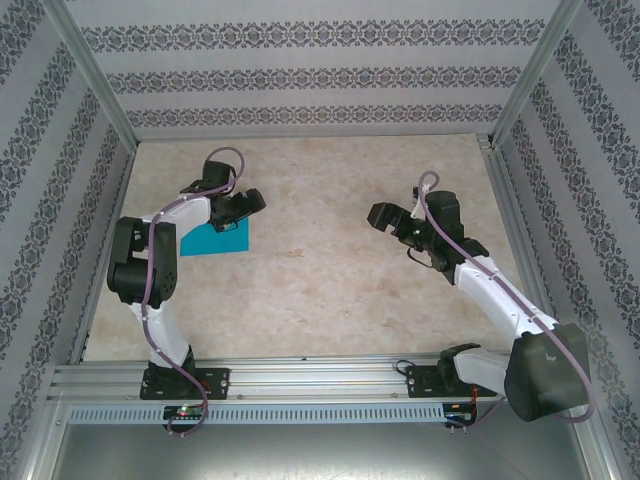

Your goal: Fold a paper plane with a square sheet of paper (pick it up from the middle)

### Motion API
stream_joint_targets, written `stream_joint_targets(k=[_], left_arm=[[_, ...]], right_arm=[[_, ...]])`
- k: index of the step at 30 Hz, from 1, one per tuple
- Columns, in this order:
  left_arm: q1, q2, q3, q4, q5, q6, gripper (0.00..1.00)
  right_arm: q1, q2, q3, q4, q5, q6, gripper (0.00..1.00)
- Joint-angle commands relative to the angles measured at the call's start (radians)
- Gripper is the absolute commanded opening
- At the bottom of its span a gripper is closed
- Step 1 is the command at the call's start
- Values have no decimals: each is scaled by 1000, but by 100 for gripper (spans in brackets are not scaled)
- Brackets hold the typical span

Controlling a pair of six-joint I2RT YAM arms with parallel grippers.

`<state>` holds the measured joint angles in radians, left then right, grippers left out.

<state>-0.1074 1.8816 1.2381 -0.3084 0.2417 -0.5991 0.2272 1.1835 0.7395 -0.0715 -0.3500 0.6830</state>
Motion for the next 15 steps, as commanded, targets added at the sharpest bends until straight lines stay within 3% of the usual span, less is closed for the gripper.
stream_joint_targets(k=[1, 9, 15], left_arm=[[-20, 19, -12, -74, -32, -37, 100], [-83, 17, -133, 29, 99, -152, 100], [-245, -4, -156, 84, 91, -269, 100]], right_arm=[[12, 26, 18, -36, 4, 9, 98], [11, 75, 23, -41, 25, 47, 98], [15, 109, 24, -39, 26, 74, 98]])
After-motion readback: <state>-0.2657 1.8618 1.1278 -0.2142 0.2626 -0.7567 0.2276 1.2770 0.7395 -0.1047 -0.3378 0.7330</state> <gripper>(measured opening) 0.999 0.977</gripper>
